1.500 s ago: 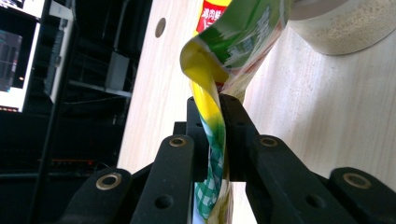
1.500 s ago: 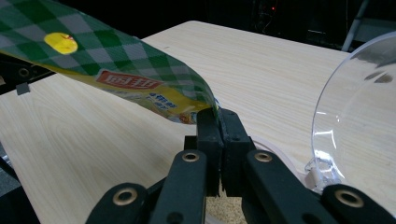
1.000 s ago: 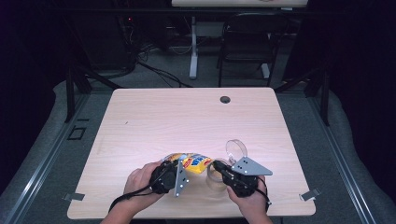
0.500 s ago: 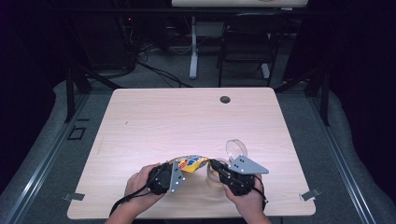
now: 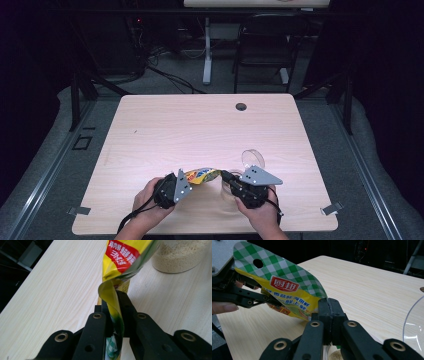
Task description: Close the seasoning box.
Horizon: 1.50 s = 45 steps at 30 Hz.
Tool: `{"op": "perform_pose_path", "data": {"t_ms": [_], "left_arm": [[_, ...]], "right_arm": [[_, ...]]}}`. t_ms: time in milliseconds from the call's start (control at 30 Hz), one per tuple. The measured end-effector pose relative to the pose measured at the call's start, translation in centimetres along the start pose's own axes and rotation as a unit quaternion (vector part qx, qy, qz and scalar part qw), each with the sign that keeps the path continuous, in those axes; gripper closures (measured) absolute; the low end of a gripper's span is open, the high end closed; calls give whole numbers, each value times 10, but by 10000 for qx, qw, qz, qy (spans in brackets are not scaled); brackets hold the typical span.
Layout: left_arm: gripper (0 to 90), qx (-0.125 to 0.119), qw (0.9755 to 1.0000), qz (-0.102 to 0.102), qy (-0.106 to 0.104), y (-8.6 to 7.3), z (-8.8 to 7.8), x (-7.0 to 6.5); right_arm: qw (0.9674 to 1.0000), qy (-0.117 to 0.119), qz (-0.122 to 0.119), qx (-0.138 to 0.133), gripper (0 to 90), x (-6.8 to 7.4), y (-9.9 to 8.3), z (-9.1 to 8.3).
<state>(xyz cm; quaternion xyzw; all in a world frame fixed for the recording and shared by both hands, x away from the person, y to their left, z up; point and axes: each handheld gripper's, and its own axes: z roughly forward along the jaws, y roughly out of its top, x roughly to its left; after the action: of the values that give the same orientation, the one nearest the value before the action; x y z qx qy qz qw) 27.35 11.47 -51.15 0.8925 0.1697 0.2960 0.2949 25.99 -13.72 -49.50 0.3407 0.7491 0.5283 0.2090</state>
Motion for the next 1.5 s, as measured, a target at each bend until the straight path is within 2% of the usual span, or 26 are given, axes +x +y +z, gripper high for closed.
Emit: {"op": "perform_pose_path", "data": {"t_ms": [400, 567, 700, 1000, 1300, 1367, 1500], "left_arm": [[868, -109, 9990, -381, -215, -7, 1, 4], [871, -211, 9966, -694, -383, -12, 2, 9], [872, -242, 9958, -757, -453, -15, 2, 11], [873, -278, 9947, -845, -508, -15, 2, 13], [871, -373, 9903, -1099, -768, -20, 3, 23], [870, -418, 9888, -1185, -809, -22, 3, 26], [870, -520, 9840, -1418, -949, -28, 2, 32]], "right_arm": [[10000, 73, 8, -57, 852, 1, -2, 1], [9999, 124, -22, -55, 810, 2, -3, 0], [9998, 179, -34, -61, 775, 3, -4, 0], [9999, 121, -20, -75, 708, 1, -7, -6], [9999, -31, 35, -135, 639, -1, -11, -17], [9999, -55, 48, -154, 627, -1, -12, -21], [9997, -108, 80, -208, 618, -1, -14, -26]]}}
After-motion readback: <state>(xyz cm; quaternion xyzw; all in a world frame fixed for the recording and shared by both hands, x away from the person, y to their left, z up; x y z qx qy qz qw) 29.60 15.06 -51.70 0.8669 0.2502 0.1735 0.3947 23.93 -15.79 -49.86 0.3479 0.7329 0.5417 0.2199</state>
